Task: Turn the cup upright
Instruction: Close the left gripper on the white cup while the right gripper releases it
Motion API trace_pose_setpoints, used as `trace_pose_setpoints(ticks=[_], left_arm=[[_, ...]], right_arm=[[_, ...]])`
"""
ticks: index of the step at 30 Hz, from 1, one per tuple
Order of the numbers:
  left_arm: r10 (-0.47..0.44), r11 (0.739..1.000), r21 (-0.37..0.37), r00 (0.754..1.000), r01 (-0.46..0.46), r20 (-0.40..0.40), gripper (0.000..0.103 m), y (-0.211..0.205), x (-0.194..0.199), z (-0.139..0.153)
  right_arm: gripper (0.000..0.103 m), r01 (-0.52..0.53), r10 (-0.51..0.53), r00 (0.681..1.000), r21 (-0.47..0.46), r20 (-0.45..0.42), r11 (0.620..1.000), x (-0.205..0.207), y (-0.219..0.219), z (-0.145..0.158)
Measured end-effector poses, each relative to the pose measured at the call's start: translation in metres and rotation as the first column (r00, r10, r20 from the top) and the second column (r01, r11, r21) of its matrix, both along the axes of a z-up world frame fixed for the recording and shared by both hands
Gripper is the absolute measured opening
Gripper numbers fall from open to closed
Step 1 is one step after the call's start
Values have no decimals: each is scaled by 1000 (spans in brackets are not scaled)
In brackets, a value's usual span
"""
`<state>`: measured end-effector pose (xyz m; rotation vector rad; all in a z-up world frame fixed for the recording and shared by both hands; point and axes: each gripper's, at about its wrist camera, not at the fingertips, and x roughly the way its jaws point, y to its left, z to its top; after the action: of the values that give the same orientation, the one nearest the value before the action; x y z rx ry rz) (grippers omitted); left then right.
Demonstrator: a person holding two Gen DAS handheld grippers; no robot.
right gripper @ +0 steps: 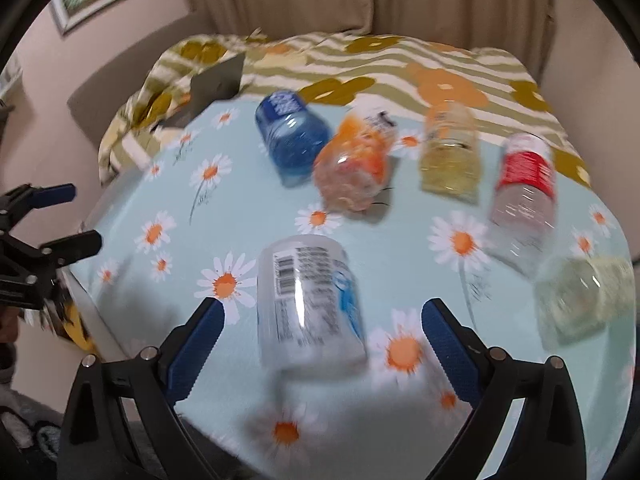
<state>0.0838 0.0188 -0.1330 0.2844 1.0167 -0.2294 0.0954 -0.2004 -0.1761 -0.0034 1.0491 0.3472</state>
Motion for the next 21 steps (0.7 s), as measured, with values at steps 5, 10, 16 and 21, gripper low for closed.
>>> trace_pose_setpoints(ticks=[5, 10, 16, 21], left_arm=[[-356, 933, 64, 934, 354, 18, 103, -42, 9, 16], [-683, 719, 136, 729, 682, -48, 103, -93, 11, 14], [-908, 297, 278, 360, 913, -214, 103, -147, -2, -13], [-920, -66, 331, 72, 941, -385, 103, -177, -15, -47]], right_arm=[[103, 120, -120, 993, 27, -7, 992, -29, -29, 26], [103, 243, -242, 970, 42, -11, 969, -62, -55, 40], [103, 366, -364, 931, 105, -40, 925, -85, -84, 43], [103, 428, -425, 904, 137, -55, 893, -97, -105, 35]])
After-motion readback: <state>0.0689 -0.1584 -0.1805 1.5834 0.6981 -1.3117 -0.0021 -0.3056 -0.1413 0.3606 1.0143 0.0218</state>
